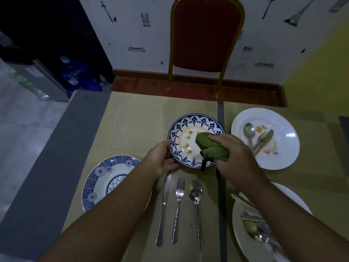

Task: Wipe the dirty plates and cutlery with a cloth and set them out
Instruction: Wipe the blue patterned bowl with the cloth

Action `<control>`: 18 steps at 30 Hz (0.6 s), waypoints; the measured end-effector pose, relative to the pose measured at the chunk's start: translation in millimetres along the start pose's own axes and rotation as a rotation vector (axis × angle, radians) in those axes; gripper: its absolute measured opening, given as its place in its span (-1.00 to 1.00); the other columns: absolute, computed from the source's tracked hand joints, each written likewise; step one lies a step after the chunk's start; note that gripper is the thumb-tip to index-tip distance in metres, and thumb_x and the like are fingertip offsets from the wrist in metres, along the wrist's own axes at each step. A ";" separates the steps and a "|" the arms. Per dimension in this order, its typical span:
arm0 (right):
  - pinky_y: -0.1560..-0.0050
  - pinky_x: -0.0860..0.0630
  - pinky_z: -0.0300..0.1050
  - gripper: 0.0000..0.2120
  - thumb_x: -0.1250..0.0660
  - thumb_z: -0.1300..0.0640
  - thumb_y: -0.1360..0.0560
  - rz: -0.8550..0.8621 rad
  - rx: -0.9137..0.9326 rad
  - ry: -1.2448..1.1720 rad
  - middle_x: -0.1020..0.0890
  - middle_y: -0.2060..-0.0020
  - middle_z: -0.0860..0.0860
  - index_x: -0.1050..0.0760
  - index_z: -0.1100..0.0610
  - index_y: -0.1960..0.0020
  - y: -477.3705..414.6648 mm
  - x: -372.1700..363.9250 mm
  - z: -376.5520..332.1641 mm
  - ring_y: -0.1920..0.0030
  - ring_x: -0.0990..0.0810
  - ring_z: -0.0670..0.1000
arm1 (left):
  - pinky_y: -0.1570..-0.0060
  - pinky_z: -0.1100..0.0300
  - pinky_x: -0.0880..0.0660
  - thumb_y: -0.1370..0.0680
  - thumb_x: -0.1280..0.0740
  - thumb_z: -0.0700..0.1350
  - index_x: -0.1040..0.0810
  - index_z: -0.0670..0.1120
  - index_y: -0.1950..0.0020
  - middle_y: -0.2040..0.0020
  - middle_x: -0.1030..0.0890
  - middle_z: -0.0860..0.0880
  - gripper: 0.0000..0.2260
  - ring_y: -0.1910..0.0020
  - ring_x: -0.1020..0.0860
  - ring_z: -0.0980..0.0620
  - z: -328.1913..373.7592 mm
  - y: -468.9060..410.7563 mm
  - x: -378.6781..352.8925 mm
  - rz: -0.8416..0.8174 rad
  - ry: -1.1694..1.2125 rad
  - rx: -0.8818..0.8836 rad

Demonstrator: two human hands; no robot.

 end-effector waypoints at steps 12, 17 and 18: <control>-0.07 -0.46 -0.32 -0.41 -0.42 0.33 -0.33 0.071 -0.120 -0.041 -0.57 -0.12 -0.09 -0.52 -0.04 -0.31 3.7 17.6 -7.0 -0.12 -0.52 -0.13 | 0.13 0.03 -0.69 -0.58 -0.25 -0.38 -0.55 -0.25 -0.18 -0.06 -0.70 -0.26 -0.79 0.06 -0.74 -0.15 5.3 15.9 1.0 -0.049 -0.170 -0.160; -0.08 -0.38 -0.38 -0.36 -0.42 0.30 -0.30 0.021 -0.043 -0.045 -0.55 -0.14 -0.12 -0.49 -0.08 -0.33 5.9 41.5 -30.2 -0.12 -0.49 -0.18 | 0.13 0.01 -0.67 -0.56 -0.24 -0.39 -0.43 -0.29 -0.27 -0.14 -0.65 -0.33 -0.72 -0.01 -0.71 -0.23 -6.1 57.5 8.0 -0.153 -0.109 -0.161; -0.10 -0.38 -0.38 -0.36 -0.42 0.30 -0.29 0.006 -0.008 -0.030 -0.55 -0.14 -0.11 -0.49 -0.07 -0.33 7.5 44.6 -35.9 -0.13 -0.49 -0.17 | 0.12 0.00 -0.66 -0.56 -0.23 -0.39 -0.41 -0.30 -0.29 -0.15 -0.65 -0.34 -0.70 -0.02 -0.71 -0.24 -10.5 67.1 8.3 -0.179 -0.076 -0.165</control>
Point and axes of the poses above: each hand's wrist, its own y-axis away from the middle knuckle, its own x-axis out of the back of the hand, z = x × y, the point moved 4 cm from there along -y, towards the middle knuckle
